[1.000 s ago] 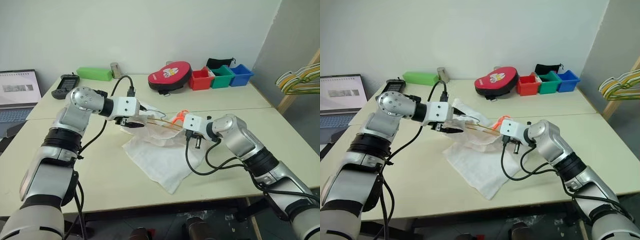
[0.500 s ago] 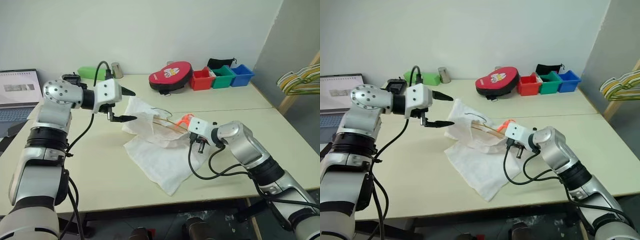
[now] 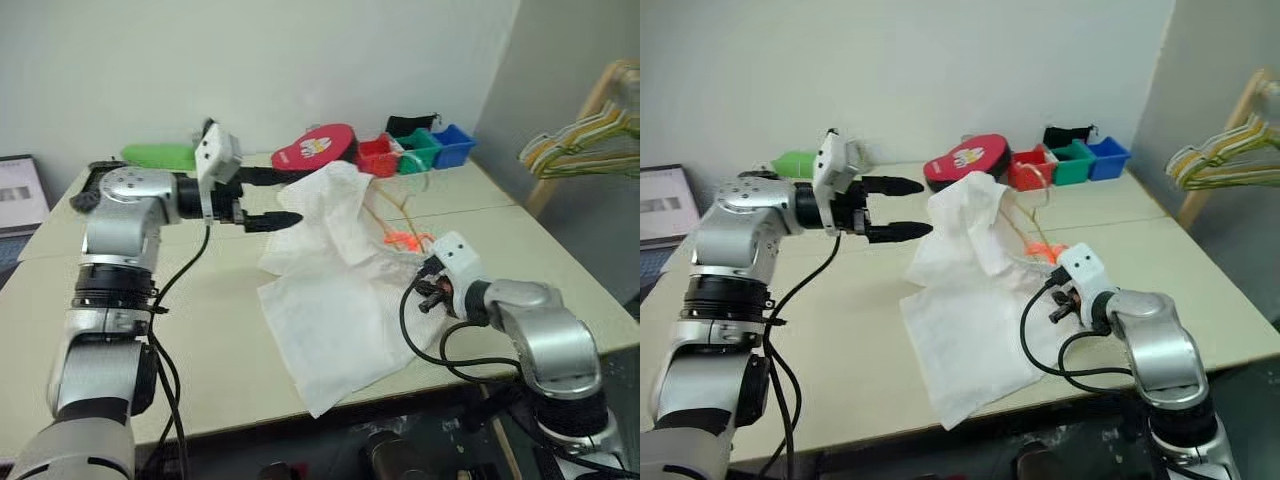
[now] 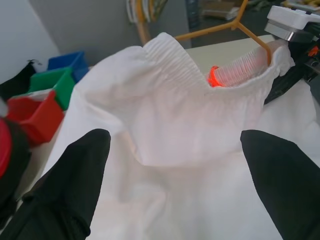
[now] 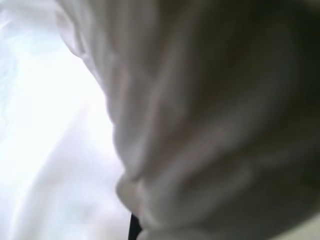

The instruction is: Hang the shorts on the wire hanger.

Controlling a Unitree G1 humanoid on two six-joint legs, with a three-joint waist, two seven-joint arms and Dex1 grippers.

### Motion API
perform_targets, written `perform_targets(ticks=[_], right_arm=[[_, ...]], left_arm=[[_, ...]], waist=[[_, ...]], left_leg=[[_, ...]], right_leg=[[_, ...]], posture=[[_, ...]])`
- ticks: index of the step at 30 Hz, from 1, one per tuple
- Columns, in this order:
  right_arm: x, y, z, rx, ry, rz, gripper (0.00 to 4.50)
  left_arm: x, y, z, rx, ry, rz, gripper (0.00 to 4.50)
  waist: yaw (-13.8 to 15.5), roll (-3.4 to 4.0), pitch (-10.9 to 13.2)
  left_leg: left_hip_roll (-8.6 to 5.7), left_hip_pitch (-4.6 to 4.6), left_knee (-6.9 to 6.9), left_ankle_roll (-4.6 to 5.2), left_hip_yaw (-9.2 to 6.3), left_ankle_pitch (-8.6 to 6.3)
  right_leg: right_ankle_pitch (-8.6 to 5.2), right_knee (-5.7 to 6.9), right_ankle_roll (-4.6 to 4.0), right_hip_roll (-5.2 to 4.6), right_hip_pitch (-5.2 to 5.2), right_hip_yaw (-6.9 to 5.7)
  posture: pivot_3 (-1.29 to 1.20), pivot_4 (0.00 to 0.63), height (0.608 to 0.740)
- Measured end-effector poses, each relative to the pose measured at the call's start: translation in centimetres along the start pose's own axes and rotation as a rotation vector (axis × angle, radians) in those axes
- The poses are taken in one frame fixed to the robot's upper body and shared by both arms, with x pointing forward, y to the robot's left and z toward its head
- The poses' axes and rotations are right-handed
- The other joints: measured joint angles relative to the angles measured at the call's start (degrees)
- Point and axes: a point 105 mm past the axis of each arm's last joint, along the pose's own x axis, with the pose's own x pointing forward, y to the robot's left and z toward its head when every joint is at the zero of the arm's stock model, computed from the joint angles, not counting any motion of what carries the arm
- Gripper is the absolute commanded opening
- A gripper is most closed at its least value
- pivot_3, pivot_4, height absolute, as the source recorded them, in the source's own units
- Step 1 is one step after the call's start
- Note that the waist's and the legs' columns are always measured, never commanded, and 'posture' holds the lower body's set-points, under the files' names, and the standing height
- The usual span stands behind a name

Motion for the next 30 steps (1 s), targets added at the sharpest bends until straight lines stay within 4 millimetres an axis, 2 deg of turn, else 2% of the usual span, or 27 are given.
perform_targets(ticks=[2, 6, 9, 16, 18, 19, 23, 26, 30], right_arm=[[-0.9, 0.0, -1.6, 0.065, 0.02, -0.038, 0.0], [-3.0, -0.3, -4.9, 0.197, 0.021, -0.142, 0.0], [-4.3, -1.5, -5.9, 0.269, 0.004, -0.252, 0.0], [-8.0, -7.5, -6.7, 0.44, -0.062, -0.612, 0.0], [-8.7, -9.2, -7.3, 0.482, -0.044, -0.679, 0.0], [-9.2, -10.2, -7.5, 0.502, -0.039, -0.72, 0.0], [-10.9, -13.7, -7.0, 0.509, -0.029, -0.812, 0.0], [-12.6, -16.5, -6.3, 0.494, -0.002, -0.87, 0.0], [-14.4, -18.9, -5.6, 0.492, 0.03, -0.91, 0.0]], left_arm=[[2.3, -1.6, -0.1, -0.007, -0.035, -0.073, 4.45], [6.7, -5.7, 0.0, -0.025, -0.116, -0.228, 4.45], [9.1, -7.2, 1.0, -0.022, -0.181, -0.251, 4.45], [14.8, -9.5, 2.8, -0.024, -0.298, -0.201, 4.45], [16.0, -9.7, 2.8, -0.037, -0.312, -0.167, 4.45], [16.7, -10.0, 3.0, -0.041, -0.324, -0.162, 4.45], [18.6, -10.9, 4.7, -0.043, -0.388, -0.136, 4.45], [19.4, -11.2, 5.7, -0.052, -0.42, -0.119, 4.45], [19.7, -11.7, 5.7, -0.046, -0.418, -0.123, 4.45]], waist=[[-1.75, 0.35, -0.31], [-5.64, 0.48, -0.42], [-9.42, 0.64, -0.56], [-17.14, 0.76, -0.78], [-18.7, 0.74, -0.76], [-19.83, 0.74, -0.77], [-22.4, 0.64, -0.7], [-23.67, 0.28, -0.48], [-24.58, 0.28, -0.46]], left_leg=[[-0.03, 0.0, -0.06, 0.0, 0.09, -0.01], [0.0, 0.02, -0.08, 0.0, 0.15, -0.02], [0.0, 0.07, -0.12, 0.0, 0.34, -0.05], [-0.03, 0.17, -0.2, 0.42, 0.49, -0.45], [-0.04, 0.59, -0.38, 0.75, 0.54, -0.66], [-0.07, 1.09, -0.84, 0.75, 0.66, -0.66], [-0.12, 1.63, -1.03, 0.66, 0.88, -0.86], [-0.21, 2.19, -1.11, 0.74, 1.04, -1.08], [-0.13, 2.6, -1.17, 0.69, 1.04, -1.28]], right_leg=[[-0.02, -0.06, 0.04, -0.02, 0.01, 0.09], [-0.05, -0.07, 0.14, 0.01, 0.01, 0.29], [-0.07, -0.08, 0.19, 0.0, 0.03, 0.35], [-0.27, -0.16, 0.53, -0.04, 0.26, 0.42], [-0.34, -0.52, 0.6, -0.06, 0.86, 0.41], [-0.34, -0.94, 0.6, -0.13, 1.27, 0.47], [-0.6, -1.46, 0.72, -0.21, 1.95, 0.58], [-0.77, -1.83, 0.71, -0.34, 2.62, 0.62], [-0.82, -2.3, 0.64, -0.29, 3.19, 0.55]], posture=[[-0.48, 0.019, 0.74], [-0.56, 0.023, 0.74], [-0.6, 0.027, 0.74], [-0.62, 0.029, 0.74], [-0.62, 0.028, 0.74], [-0.62, 0.028, 0.74], [-0.62, 0.032, 0.74], [-0.61, 0.034, 0.74], [-0.61, 0.036, 0.74]])
